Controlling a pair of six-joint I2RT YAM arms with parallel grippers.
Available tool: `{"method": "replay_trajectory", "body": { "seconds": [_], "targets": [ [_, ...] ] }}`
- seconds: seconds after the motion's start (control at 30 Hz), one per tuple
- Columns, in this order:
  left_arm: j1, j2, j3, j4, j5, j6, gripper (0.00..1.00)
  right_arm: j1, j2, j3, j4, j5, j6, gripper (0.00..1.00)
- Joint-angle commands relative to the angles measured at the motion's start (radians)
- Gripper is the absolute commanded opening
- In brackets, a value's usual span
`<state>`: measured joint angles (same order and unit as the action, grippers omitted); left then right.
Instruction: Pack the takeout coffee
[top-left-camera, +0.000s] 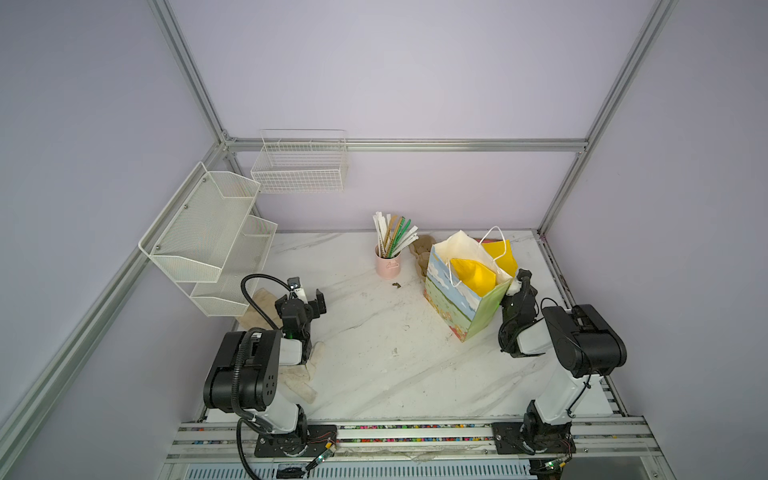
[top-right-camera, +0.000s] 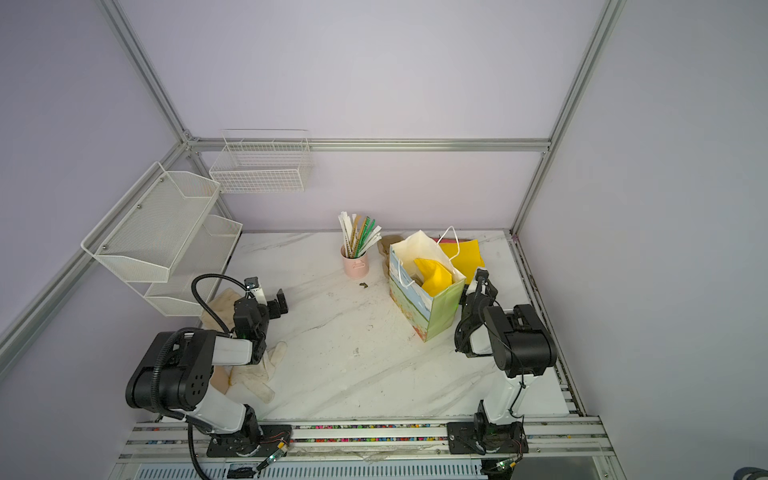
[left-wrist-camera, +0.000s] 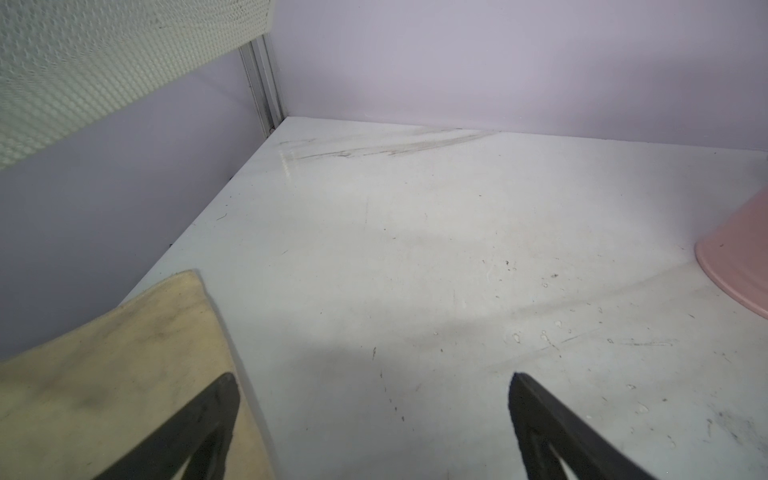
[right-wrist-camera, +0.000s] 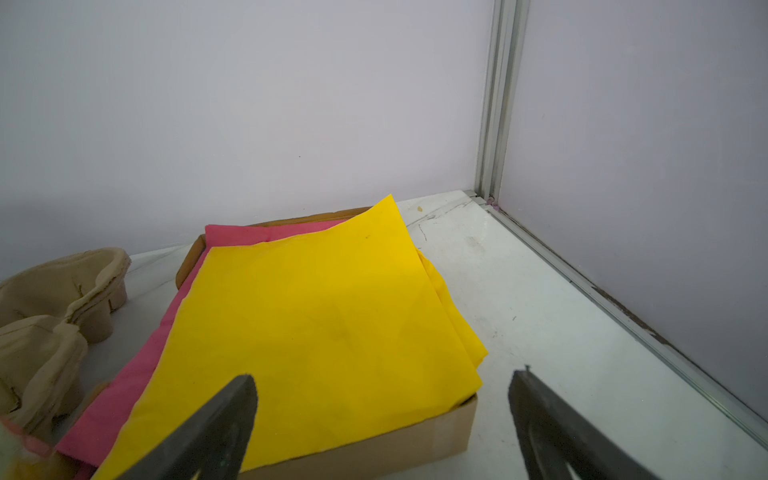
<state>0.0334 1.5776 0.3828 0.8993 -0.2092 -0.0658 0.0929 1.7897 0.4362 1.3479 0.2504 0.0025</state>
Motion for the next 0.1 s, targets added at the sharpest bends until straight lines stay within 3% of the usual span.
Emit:
{"method": "replay_trajectory", "body": {
  "seconds": [0.0, 0.07],
  "targets": [
    [-0.009, -0.011, -0.024, 0.081, -0.007, 0.028, 1.0, 0.006, -0.007, 0.019, 0.012, 0.016, -0.025, 0.97],
    [-0.008, -0.013, -0.024, 0.078, -0.009, 0.028, 1.0, 0.007, -0.009, 0.018, 0.014, 0.018, -0.026, 0.97]
  ]
}}
